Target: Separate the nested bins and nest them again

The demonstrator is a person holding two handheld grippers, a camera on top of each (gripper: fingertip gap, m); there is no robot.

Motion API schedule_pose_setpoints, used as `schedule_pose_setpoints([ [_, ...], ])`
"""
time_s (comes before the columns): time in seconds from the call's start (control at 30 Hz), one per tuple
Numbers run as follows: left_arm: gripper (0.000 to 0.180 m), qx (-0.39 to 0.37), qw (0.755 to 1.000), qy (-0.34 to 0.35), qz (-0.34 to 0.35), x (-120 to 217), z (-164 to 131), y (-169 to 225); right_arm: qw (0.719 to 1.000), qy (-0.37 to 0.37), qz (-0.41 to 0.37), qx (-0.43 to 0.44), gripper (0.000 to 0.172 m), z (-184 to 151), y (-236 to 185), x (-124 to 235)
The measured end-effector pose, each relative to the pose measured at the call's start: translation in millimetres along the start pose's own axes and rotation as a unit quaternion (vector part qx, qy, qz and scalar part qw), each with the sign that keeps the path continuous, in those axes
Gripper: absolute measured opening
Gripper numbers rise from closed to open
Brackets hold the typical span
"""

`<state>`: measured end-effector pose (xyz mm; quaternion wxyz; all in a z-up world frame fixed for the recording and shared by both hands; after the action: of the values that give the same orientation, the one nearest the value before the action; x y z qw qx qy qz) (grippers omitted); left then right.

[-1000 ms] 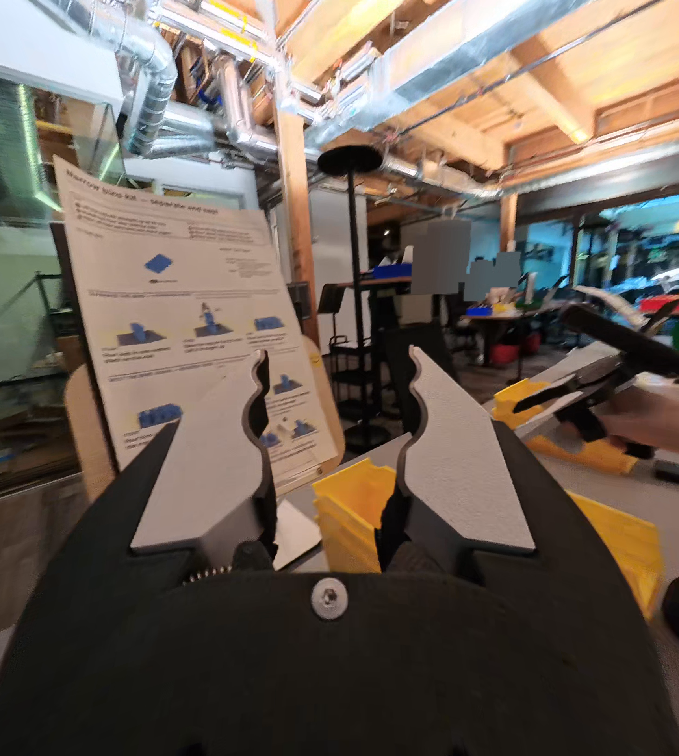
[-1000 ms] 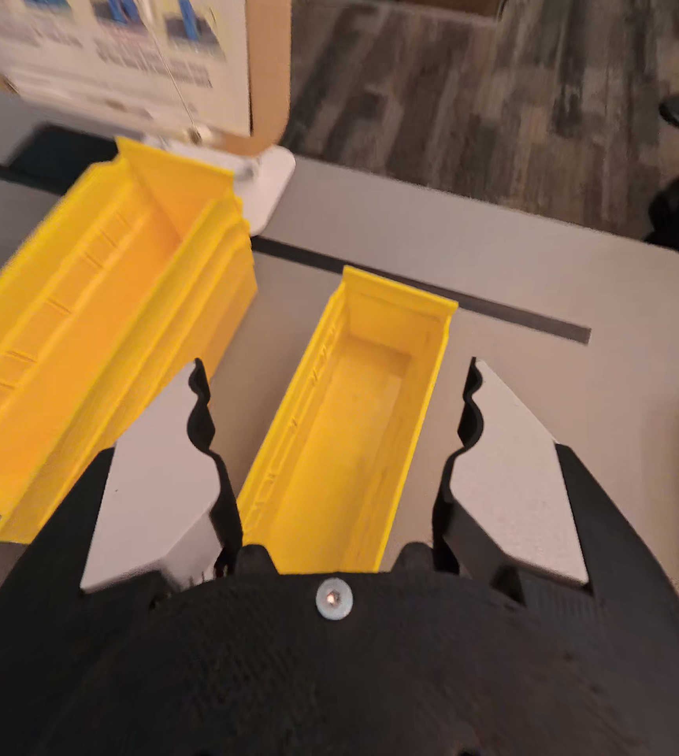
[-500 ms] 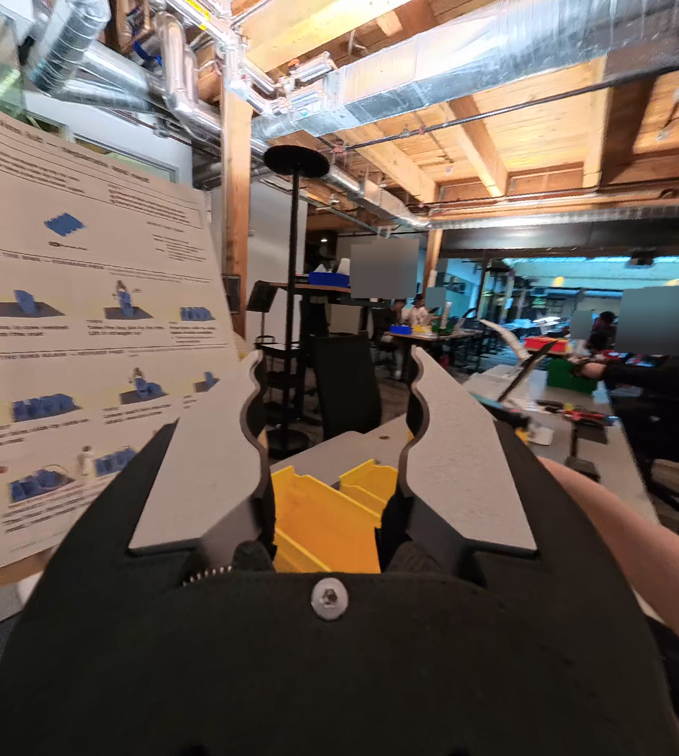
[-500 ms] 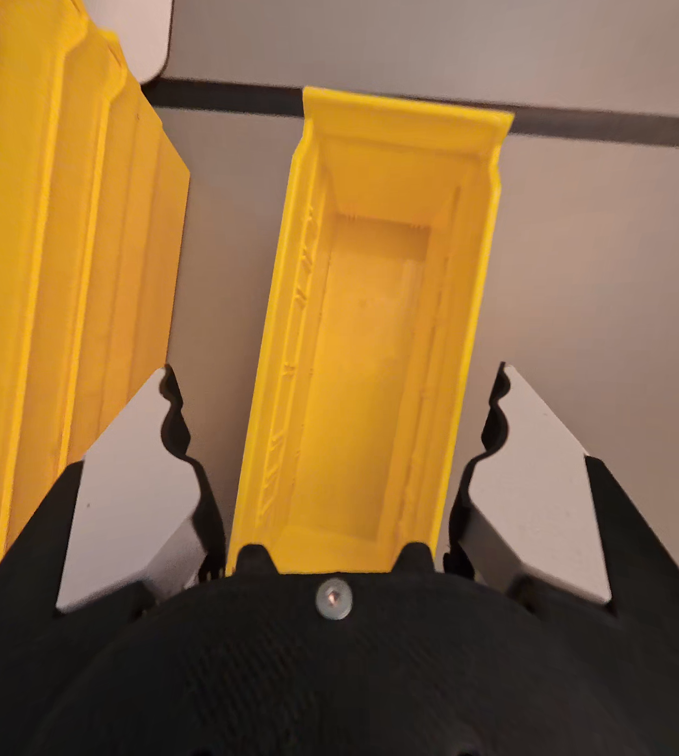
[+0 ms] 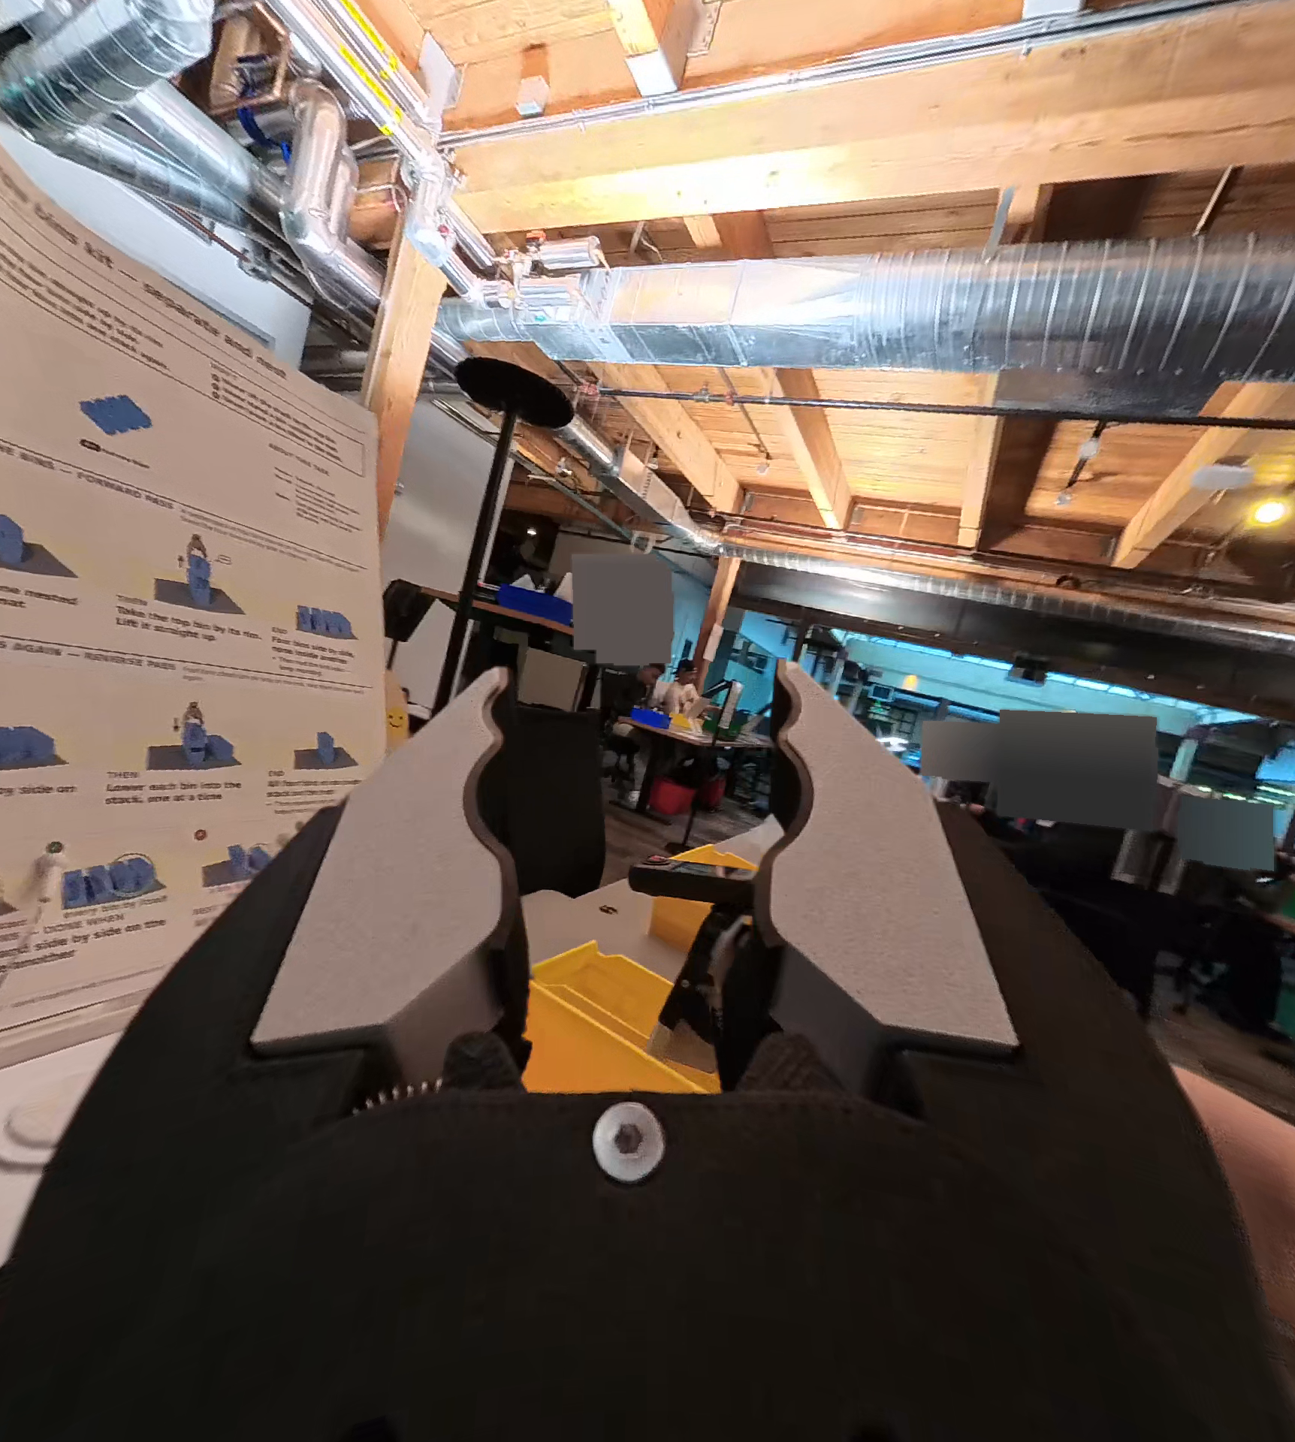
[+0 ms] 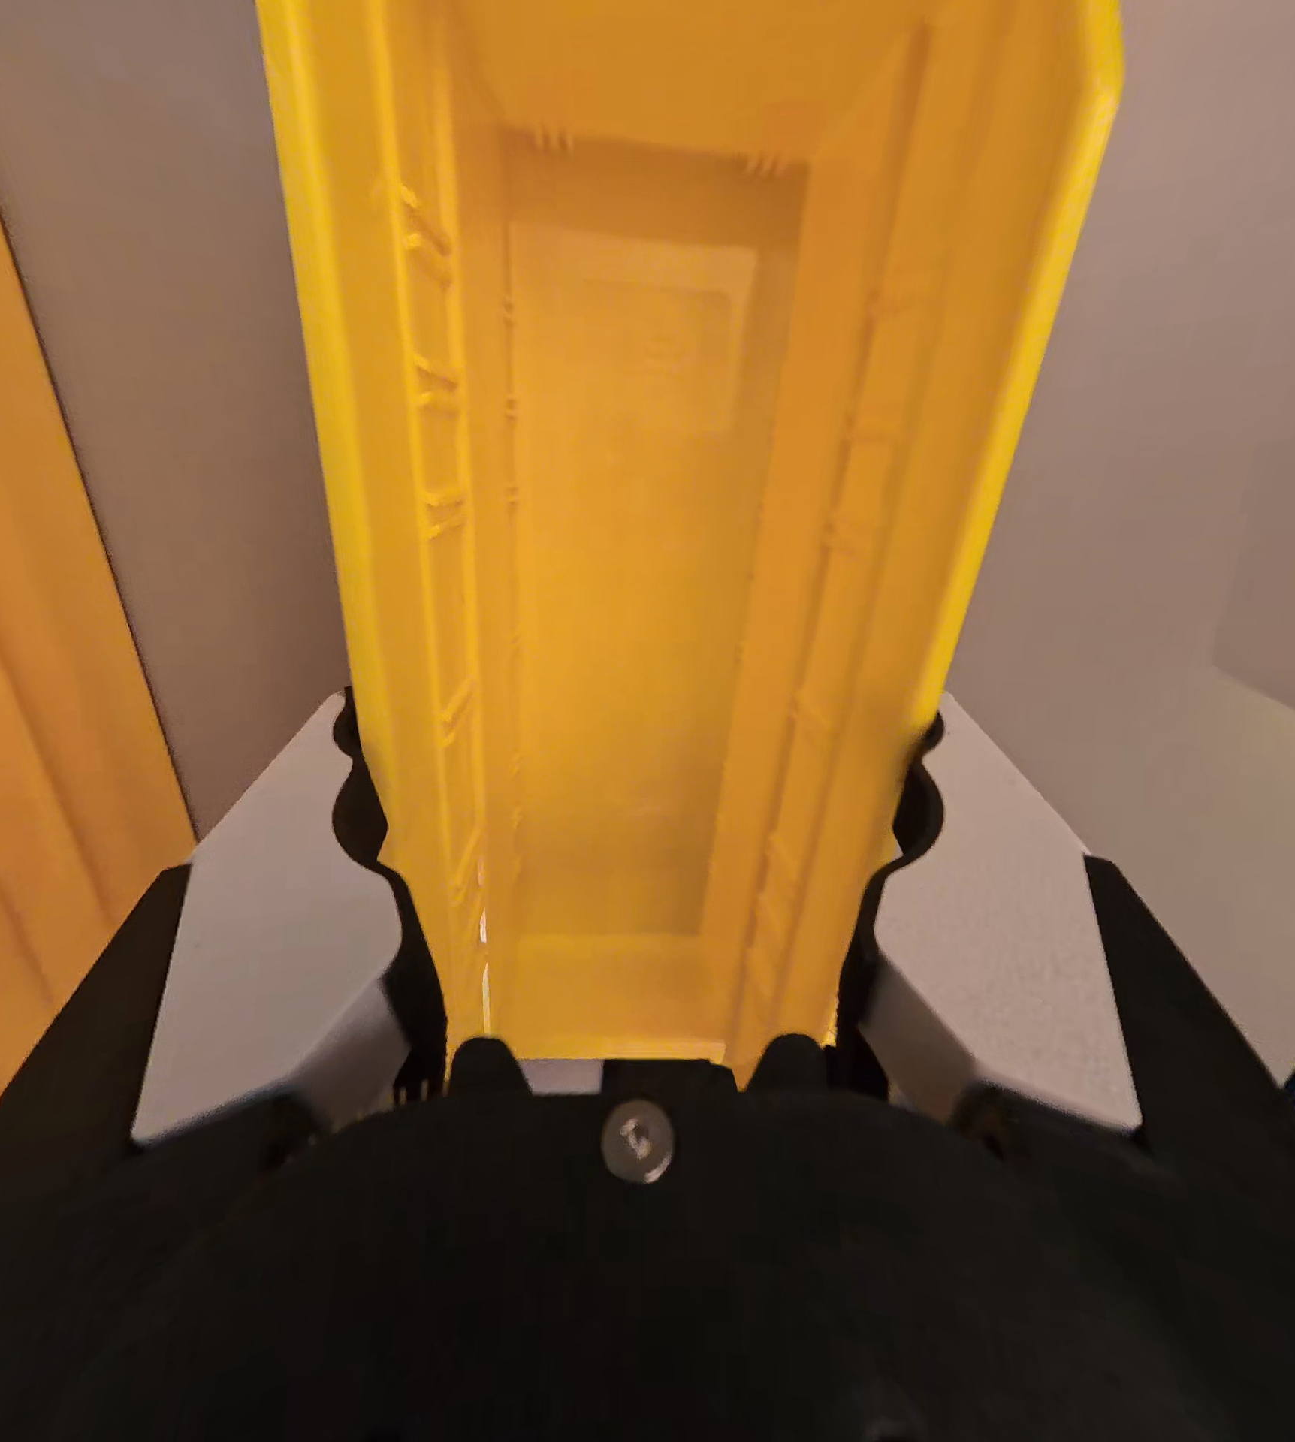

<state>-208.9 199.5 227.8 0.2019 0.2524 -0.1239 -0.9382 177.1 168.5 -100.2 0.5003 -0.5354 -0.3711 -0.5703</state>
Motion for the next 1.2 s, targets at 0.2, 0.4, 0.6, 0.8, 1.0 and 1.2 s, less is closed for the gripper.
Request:
schedule_pose_setpoints([
  [0.2,0.062,-0.014,0.999,-0.011,-0.034,5,1,13,0.999,-0.052,-0.011,0.011,0.111,-9,8,7],
  [0.4,0.059,-0.006,0.999,-0.005,-0.040,8,5,14,0.999,-0.038,-0.012,0.001,0.107,-12,14,37],
  [0.6,0.056,0.010,0.999,0.006,-0.045,13,12,12,1.000,-0.012,0.012,-0.003,0.109,-7,-18,124],
  [0.8,0.057,-0.019,0.999,-0.016,-0.043,11,5,19,0.998,0.006,0.067,0.002,0.110,13,-97,194],
  [1.0,0.056,-0.015,0.999,-0.020,-0.036,12,5,18,0.991,-0.032,0.120,0.040,0.107,21,-179,181],
  [1.2,0.054,-0.001,0.999,-0.010,-0.041,18,13,16,0.988,-0.095,0.118,0.027,0.108,17,-209,136],
])
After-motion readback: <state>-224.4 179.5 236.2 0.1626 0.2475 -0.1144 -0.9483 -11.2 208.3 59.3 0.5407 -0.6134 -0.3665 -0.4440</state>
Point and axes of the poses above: each gripper's, where its closed fingertips meet, x back along the fingers, z out of its top, y = z × x across the jaws, the point moved 1 cm from there along x, back along the fingers, and after that the axes turned 9 degrees about z, right-handed, at the moved point
